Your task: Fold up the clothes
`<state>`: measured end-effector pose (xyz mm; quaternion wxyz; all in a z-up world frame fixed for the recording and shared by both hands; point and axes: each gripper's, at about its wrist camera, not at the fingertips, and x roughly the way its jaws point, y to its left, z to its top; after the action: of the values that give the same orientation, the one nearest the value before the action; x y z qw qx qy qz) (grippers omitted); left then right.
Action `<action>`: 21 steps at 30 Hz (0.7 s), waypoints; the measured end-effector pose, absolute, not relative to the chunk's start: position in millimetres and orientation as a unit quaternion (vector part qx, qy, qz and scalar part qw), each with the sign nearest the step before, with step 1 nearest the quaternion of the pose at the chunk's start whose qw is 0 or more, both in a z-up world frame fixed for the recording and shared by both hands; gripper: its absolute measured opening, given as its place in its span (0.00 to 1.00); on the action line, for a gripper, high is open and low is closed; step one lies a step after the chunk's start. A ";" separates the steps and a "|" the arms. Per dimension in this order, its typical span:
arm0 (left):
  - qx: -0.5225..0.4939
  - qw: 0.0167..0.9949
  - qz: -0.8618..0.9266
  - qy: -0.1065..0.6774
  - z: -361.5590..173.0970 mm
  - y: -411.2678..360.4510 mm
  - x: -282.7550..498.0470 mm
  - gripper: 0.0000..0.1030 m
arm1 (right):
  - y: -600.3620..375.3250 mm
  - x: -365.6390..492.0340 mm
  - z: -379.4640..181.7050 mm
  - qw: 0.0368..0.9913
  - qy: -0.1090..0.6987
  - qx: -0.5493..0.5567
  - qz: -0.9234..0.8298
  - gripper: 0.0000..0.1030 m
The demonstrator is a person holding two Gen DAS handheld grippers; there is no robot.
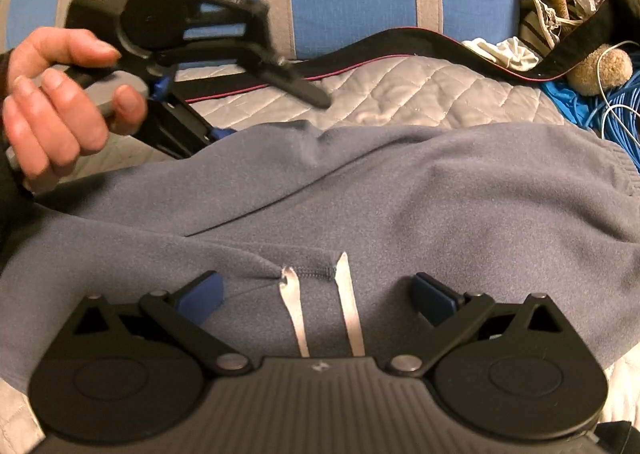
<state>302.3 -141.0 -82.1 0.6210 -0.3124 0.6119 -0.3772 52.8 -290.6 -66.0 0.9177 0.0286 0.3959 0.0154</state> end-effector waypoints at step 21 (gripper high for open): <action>-0.319 0.679 -0.306 0.586 -88.5 -136.0 331.2 0.03 | -289.0 51.8 -68.8 0.915 0.402 0.020 0.018 0.99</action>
<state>331.2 -136.0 -88.5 0.6792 -0.3191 0.5859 -0.3060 51.8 -289.0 -68.8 0.9154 0.0199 0.4016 0.0181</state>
